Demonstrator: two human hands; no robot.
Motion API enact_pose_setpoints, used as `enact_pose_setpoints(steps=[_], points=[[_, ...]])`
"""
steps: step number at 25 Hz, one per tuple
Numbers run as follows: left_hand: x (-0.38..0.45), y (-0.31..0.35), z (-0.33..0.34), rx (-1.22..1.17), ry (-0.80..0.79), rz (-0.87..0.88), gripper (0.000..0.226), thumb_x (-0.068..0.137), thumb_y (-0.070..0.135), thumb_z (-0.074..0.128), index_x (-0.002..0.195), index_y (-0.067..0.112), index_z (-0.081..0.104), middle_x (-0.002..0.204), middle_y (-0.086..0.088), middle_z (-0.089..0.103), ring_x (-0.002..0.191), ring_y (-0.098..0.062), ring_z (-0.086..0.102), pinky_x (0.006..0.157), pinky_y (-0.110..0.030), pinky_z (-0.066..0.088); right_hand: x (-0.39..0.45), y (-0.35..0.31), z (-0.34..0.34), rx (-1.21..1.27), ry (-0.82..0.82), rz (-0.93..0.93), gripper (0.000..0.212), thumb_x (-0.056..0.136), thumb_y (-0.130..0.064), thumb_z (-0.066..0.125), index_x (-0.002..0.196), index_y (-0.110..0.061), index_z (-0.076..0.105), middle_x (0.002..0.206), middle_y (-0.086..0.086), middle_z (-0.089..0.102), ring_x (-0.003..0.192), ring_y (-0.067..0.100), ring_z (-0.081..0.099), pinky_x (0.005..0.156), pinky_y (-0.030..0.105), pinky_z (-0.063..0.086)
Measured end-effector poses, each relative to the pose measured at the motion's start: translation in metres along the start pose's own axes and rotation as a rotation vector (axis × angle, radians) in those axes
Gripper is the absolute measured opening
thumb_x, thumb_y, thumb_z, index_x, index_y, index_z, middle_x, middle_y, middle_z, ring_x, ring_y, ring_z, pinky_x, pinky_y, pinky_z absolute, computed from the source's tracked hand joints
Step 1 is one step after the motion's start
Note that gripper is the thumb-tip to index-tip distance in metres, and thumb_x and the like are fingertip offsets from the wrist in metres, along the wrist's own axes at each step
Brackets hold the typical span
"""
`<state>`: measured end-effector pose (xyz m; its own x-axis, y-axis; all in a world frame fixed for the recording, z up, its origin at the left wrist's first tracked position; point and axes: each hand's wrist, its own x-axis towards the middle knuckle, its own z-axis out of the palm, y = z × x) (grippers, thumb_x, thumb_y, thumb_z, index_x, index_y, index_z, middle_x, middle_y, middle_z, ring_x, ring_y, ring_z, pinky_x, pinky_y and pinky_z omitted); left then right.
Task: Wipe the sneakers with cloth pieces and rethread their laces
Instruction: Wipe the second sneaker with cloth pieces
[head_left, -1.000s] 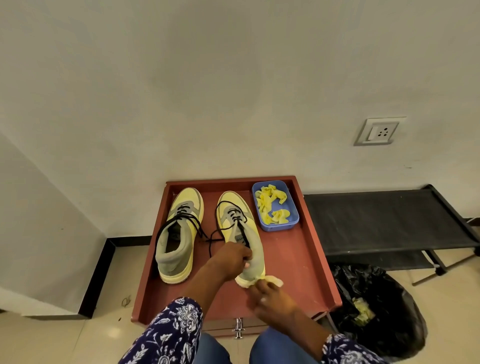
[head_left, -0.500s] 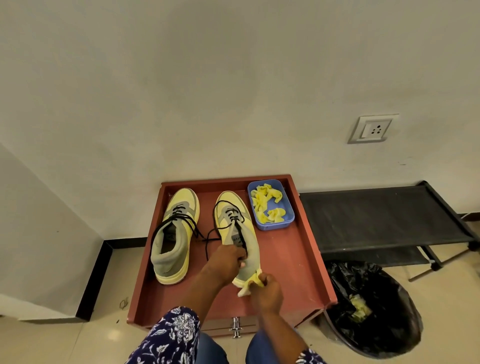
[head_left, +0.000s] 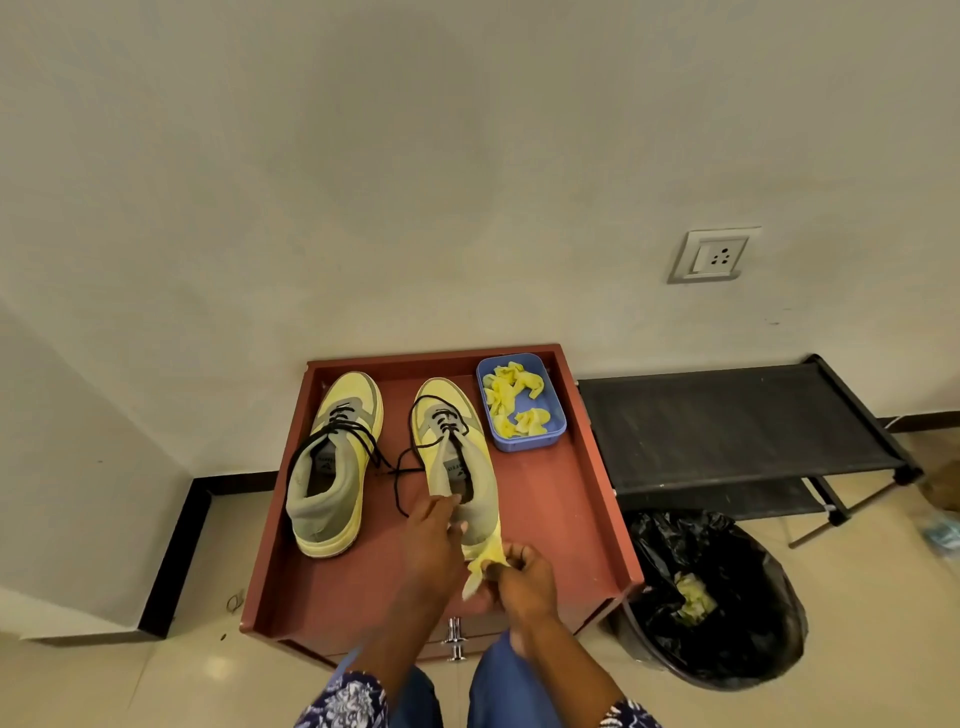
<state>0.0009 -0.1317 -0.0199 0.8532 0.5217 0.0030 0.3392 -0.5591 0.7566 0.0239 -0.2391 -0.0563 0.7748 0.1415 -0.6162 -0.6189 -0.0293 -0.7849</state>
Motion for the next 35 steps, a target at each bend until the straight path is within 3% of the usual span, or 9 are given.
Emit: enact_pose_setpoints(steps=[2,4,9,13,18,21,24,29,35], points=[[-0.017,0.006,0.009,-0.103,0.075,-0.149,0.013,0.084,-0.003,0.056,0.092,0.007,0.057,0.097,-0.01,0.053,0.085,-0.024,0.053,0.068,-0.02,0.033,-0.004,-0.005,-0.009,0.008,-0.037,-0.008,0.023,0.081,0.008,0.056,0.094,-0.01,0.064,0.081,0.015,0.069,0.06,0.02,0.056,0.05,0.027,0.045],[-0.023,0.006,0.023,-0.174,0.004,-0.286,0.01,0.084,0.001,0.056,0.083,0.01,0.05,0.088,-0.013,0.058,0.081,-0.027,0.056,0.068,-0.03,0.04,-0.009,-0.012,-0.016,0.021,-0.074,-0.004,0.023,0.084,0.007,0.054,0.096,-0.009,0.065,0.08,0.013,0.069,0.054,0.015,0.055,0.046,0.024,0.044],[-0.026,0.018,0.044,-0.586,-0.266,-0.587,0.008,0.088,0.003,0.057,0.095,0.008,0.058,0.086,-0.011,0.063,0.085,-0.03,0.062,0.083,-0.049,0.053,-0.02,-0.022,-0.04,-0.026,-0.119,-0.018,0.024,0.085,0.006,0.056,0.096,-0.011,0.069,0.076,0.009,0.068,0.053,0.011,0.056,0.051,0.024,0.049],[-0.035,0.036,0.054,-0.705,-0.259,-0.625,0.013,0.087,-0.006,0.052,0.083,0.004,0.06,0.077,-0.016,0.063,0.066,-0.027,0.059,0.062,-0.034,0.053,-0.021,-0.022,-0.062,-0.063,-0.099,-0.011,0.028,0.085,0.008,0.052,0.096,-0.008,0.072,0.084,0.017,0.073,0.061,0.017,0.061,0.059,0.028,0.053],[-0.039,0.062,0.074,-0.573,-0.243,-0.609,0.023,0.083,-0.008,0.058,0.067,0.008,0.054,0.063,-0.011,0.057,0.046,-0.016,0.052,0.043,-0.023,0.049,-0.027,-0.031,-0.091,-0.009,-0.028,-0.01,0.028,0.082,0.008,0.047,0.083,-0.002,0.074,0.07,0.017,0.069,0.055,0.017,0.056,0.057,0.028,0.051],[-0.04,0.087,0.095,-0.484,-0.261,-0.544,0.028,0.079,-0.004,0.062,0.061,0.016,0.057,0.071,-0.013,0.063,0.06,-0.023,0.059,0.064,-0.038,0.058,-0.021,-0.036,-0.117,0.055,0.049,-0.062,0.025,0.084,0.007,0.048,0.085,0.0,0.072,0.071,0.017,0.069,0.06,0.019,0.058,0.059,0.028,0.051],[-0.042,0.115,0.114,-0.462,-0.327,-0.493,0.028,0.08,-0.003,0.062,0.064,0.021,0.06,0.082,-0.012,0.067,0.073,-0.023,0.062,0.071,-0.034,0.056,-0.017,-0.041,-0.144,0.139,0.134,-0.107,0.024,0.085,0.007,0.049,0.092,-0.001,0.071,0.084,0.023,0.07,0.074,0.028,0.061,0.071,0.036,0.051],[-0.052,0.155,0.144,-0.47,-0.575,-0.332,0.027,0.081,0.0,0.063,0.107,0.008,0.067,0.095,-0.005,0.068,0.087,-0.013,0.063,0.076,-0.021,0.053,-0.017,-0.051,-0.189,0.2,0.406,-0.183,0.026,0.086,0.007,0.048,0.099,-0.005,0.067,0.088,0.016,0.068,0.08,0.026,0.064,0.068,0.031,0.053],[-0.069,0.18,0.161,-0.466,-0.742,-0.202,0.043,0.084,0.008,0.064,0.126,0.012,0.055,0.126,-0.002,0.06,0.113,-0.01,0.056,0.098,-0.023,0.046,0.001,-0.067,-0.233,0.209,0.603,-0.183,0.036,0.083,0.006,0.047,0.113,-0.006,0.063,0.088,0.009,0.066,0.084,0.028,0.062,0.072,0.038,0.051]])
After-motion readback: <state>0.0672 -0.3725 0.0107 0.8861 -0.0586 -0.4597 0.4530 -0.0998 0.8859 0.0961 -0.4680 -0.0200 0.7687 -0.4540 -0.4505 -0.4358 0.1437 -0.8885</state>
